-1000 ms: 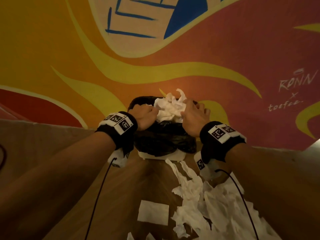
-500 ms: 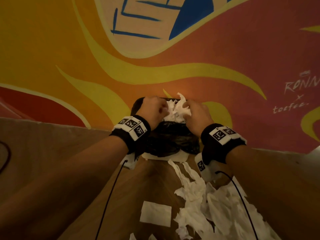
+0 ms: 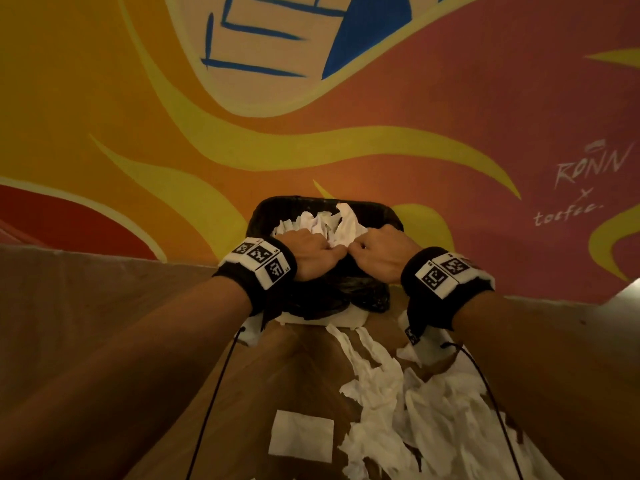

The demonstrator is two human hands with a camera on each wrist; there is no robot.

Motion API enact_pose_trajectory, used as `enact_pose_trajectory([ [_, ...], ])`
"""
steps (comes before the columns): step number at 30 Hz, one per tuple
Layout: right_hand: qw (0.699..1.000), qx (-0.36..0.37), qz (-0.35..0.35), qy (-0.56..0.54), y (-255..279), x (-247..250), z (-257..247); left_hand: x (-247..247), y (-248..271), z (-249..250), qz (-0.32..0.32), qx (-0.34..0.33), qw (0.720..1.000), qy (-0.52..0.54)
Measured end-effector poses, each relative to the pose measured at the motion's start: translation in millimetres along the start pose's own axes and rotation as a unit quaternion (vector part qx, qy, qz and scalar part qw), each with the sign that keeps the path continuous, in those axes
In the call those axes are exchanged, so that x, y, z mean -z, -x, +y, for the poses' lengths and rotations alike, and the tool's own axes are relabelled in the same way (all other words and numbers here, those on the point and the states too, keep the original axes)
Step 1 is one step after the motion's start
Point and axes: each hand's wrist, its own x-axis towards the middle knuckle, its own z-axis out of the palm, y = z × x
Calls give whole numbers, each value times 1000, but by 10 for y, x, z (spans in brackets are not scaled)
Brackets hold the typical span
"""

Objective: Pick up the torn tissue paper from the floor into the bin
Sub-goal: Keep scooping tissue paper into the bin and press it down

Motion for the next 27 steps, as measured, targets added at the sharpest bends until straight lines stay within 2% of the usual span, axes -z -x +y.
enact_pose_trajectory([
  [3,994,28,-45,90,63,-4,-16,35,22,40,-30,-5,999,-26],
  [7,993,29,-38,105,97,-11,-55,84,29,100,-42,9,998,-43],
  [9,994,25,-25,104,92,-32,-30,72,21,84,-26,38,999,-6],
  [11,997,32,34,58,128,-39,19,32,43,32,38,73,990,111],
  [12,996,42,72,43,173,-40,44,2,53,1,84,67,984,145],
  [14,988,70,137,5,295,-19,123,-86,91,-47,198,22,969,145],
  [17,977,75,185,-68,462,51,273,-211,234,9,370,-34,923,100],
  [18,974,71,197,-91,514,68,322,-243,300,85,401,-53,908,106],
  [19,970,63,208,-111,556,74,367,-279,358,160,402,-81,904,122],
  [20,966,52,219,-131,631,75,419,-319,415,268,371,-115,910,143],
  [21,962,39,224,-150,683,71,468,-375,463,354,314,-144,926,154],
  [23,962,10,205,-181,838,48,591,-559,474,536,160,-179,962,127],
  [25,970,-28,143,-194,982,-2,728,-843,389,669,22,-166,983,74],
  [27,979,-63,89,-170,1106,-65,861,-1137,311,774,-61,-140,988,32],
])
